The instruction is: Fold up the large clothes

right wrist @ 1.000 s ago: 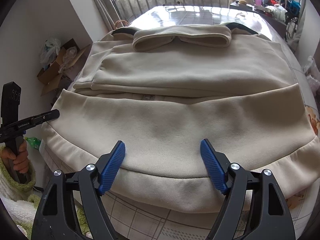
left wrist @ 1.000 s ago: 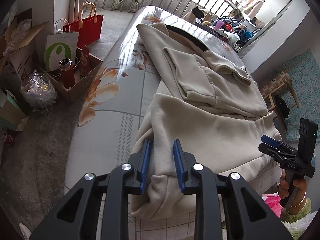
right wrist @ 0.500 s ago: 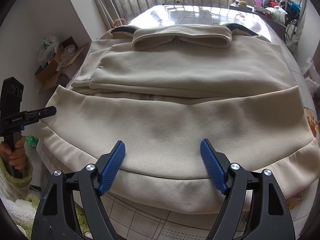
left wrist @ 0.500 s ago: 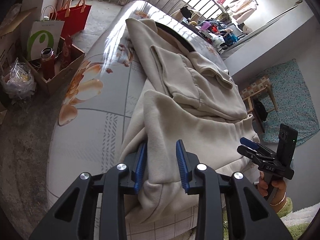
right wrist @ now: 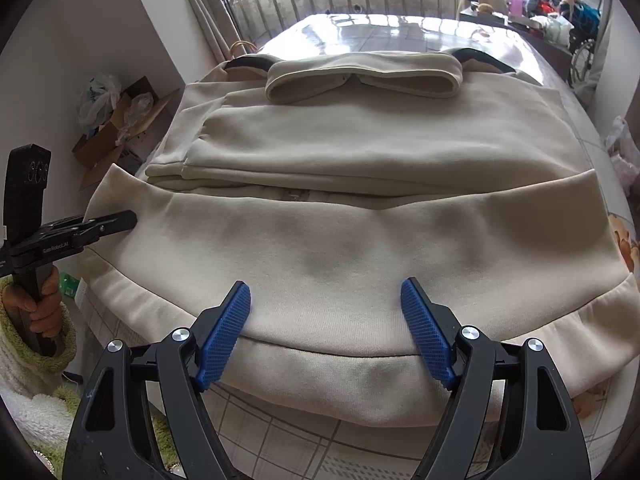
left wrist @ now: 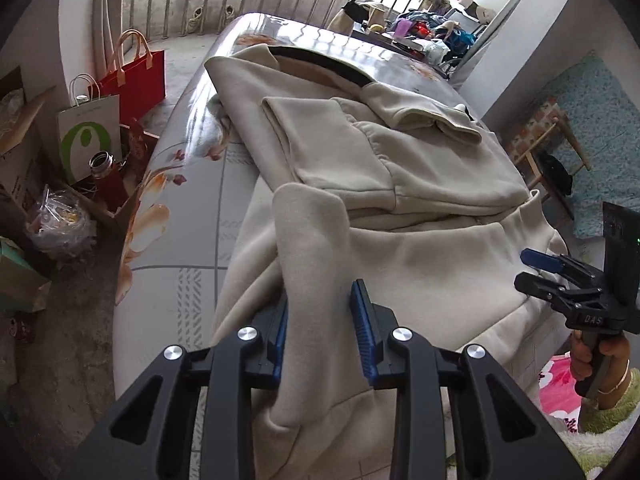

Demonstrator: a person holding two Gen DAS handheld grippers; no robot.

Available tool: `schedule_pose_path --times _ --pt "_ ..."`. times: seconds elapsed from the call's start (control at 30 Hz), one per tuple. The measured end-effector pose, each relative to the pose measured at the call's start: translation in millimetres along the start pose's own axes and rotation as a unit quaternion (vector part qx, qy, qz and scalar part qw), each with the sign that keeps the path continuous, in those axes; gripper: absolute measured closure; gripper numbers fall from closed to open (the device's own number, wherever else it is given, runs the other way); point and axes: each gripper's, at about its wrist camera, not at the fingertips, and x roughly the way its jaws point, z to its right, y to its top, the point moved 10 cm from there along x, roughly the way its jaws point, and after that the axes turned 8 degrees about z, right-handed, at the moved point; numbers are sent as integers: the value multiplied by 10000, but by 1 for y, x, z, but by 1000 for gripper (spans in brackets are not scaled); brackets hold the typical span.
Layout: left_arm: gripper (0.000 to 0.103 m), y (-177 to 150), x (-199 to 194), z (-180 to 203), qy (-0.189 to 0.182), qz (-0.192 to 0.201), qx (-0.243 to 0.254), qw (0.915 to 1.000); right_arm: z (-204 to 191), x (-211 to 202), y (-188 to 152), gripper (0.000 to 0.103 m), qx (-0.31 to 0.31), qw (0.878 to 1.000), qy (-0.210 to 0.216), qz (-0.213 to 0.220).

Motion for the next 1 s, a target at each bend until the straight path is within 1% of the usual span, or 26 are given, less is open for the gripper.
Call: schedule_pose_path --times 0.13,0.2,0.27,0.37,0.43,0.47,0.53,0.67,0.77,0.87,0.93,1.0 --pt "82 1 4 3 539 -6 304 9981 1 -3 0 29 -12 10000 -23 11" --pt "88 1 4 9 768 -4 489 9959 0 -8 3 29 -84 9999 -108 60" --pt "89 0 3 13 1015 21 697 9924 2 -15 9 29 -148 9994 -208 220" --pt "89 -1 5 15 1263 39 869 9882 12 -15 10 24 -104 9987 -427 276" --pt "89 -2 5 15 1348 51 907 9867 18 -7 5 23 -88 9983 -552 156" --pt "89 -1 5 15 1378 51 915 9862 20 -3 1 21 -70 9983 -574 93" --pt "89 -2 5 14 1425 45 937 9853 21 -1 -1 16 -45 9981 -598 144" --pt "89 -2 6 15 1469 22 950 9846 22 4 -2 8 -32 9977 -678 88" --pt "89 -2 6 16 1472 4 918 9848 23 4 -1 8 32 9976 -681 119" --pt "89 -3 6 16 1498 -12 918 9844 23 3 -1 8 39 9975 -660 244" --pt "89 -3 6 17 1536 -28 945 9836 23 0 -2 8 30 9976 -588 363" --pt "89 -3 6 17 1574 -48 958 9829 22 -3 -3 8 20 9983 -423 409"
